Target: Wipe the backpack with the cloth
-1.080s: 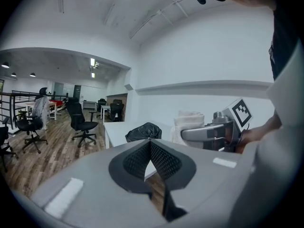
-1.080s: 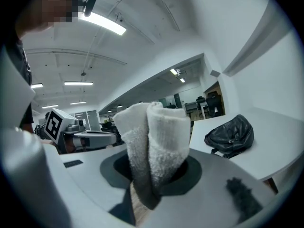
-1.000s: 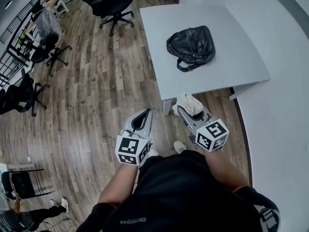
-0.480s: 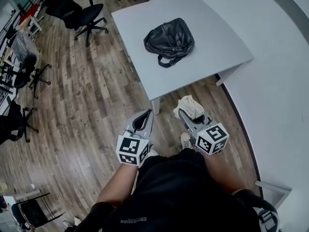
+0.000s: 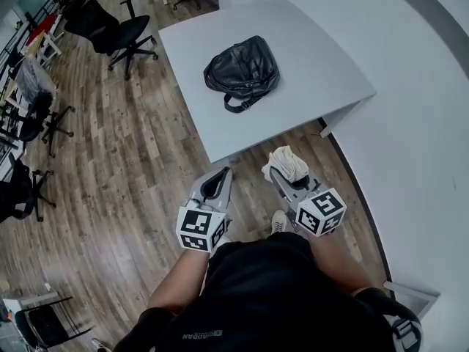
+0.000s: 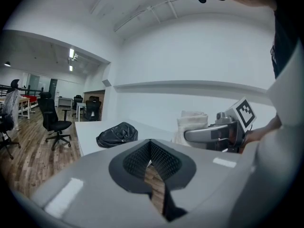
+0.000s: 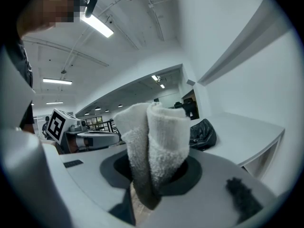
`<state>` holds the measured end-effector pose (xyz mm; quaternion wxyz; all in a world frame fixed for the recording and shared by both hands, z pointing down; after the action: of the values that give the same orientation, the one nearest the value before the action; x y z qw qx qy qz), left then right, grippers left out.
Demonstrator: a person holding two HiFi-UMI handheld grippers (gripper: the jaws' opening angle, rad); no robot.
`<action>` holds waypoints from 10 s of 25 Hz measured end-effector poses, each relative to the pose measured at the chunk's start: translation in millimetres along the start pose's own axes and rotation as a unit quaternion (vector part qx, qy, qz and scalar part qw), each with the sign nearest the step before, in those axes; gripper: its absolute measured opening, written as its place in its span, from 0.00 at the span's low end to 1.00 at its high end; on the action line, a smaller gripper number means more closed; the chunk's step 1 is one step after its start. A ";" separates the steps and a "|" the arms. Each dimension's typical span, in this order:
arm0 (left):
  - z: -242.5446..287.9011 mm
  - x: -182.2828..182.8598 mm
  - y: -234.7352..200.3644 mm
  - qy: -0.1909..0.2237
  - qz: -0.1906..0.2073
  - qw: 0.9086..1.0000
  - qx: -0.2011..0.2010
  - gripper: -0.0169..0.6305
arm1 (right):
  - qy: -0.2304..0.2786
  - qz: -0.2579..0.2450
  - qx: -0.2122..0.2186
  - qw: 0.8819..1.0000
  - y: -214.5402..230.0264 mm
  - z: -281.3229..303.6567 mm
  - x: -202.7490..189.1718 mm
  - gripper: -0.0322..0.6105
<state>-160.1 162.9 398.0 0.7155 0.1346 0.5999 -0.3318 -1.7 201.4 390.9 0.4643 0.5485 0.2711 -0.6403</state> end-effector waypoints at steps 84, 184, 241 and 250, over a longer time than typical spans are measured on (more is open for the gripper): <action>353.8 21.6 -111.1 -0.114 -0.003 0.993 0.040 0.04 | -0.083 -0.044 -0.007 0.996 364.6 206.2 31.4 0.22; 421.5 24.7 -132.5 -0.114 -0.067 0.980 0.149 0.04 | -0.147 -0.130 0.070 0.978 500.7 388.0 -4.7 0.22; 357.0 13.7 -148.4 -0.115 -0.026 0.991 0.056 0.04 | -0.166 -0.085 0.032 0.982 353.8 262.8 -53.1 0.22; 345.1 12.7 -160.8 -0.106 -0.039 0.991 0.072 0.04 | -0.162 -0.078 0.013 0.984 355.4 260.6 -27.5 0.22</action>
<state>3.7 -164.5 503.2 0.7497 0.1265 0.5004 -0.4141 197.0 -163.6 540.3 0.4440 0.4205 0.2255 -0.7584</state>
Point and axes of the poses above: the fingertips, and each gripper's own axes: z forward along the fingers, y to its right, x out of its top, the point moved 4 cm from there along -z, backward along the fingers, and after that the axes turned 3 degrees about -z, right-handed, at the moved point
